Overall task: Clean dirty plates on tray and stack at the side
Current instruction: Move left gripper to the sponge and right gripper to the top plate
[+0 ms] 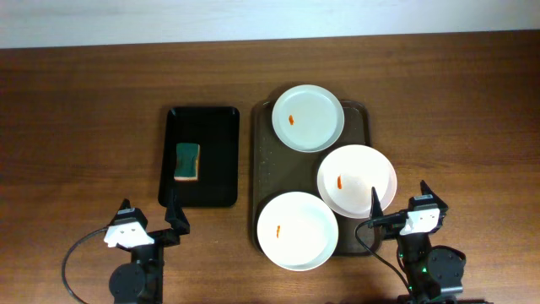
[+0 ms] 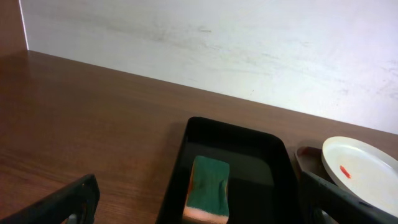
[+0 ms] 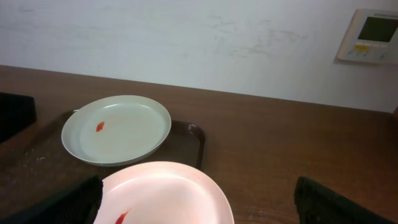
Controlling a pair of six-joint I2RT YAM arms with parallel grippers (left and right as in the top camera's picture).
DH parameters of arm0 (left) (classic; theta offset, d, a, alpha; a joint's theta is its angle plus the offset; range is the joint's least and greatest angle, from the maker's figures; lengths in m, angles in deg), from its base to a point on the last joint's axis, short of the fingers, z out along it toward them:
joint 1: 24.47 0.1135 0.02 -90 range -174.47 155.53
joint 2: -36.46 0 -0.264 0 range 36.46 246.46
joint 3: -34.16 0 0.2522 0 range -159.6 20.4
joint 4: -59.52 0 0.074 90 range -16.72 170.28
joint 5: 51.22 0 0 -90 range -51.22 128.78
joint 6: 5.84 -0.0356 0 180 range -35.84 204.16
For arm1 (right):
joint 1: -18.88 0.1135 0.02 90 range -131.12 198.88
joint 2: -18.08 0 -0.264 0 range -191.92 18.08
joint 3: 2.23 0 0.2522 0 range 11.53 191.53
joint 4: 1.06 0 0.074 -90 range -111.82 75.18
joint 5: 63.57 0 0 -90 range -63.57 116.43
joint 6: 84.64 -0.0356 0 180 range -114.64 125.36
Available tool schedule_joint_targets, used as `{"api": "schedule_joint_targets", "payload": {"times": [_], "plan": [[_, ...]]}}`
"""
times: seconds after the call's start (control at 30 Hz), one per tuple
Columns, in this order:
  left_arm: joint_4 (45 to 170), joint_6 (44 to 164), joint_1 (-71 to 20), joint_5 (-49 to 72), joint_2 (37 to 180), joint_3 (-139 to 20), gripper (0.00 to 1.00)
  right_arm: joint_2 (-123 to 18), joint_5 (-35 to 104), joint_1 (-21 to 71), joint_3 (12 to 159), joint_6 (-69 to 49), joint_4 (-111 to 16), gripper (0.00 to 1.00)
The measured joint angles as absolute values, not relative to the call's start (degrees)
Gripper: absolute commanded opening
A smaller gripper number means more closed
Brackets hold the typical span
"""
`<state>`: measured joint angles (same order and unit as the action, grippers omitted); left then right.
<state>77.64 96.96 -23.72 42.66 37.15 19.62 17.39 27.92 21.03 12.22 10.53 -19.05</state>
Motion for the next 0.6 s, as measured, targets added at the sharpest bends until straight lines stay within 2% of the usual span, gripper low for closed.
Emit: {"api": "schedule_joint_targets", "payload": {"times": [0.6], "plan": [[76.44, 96.98, -23.72, 38.66, 37.15, 19.66, 1.0, 17.39, 35.33, 21.03, 12.15, 10.53, -16.6, 0.98]]}}
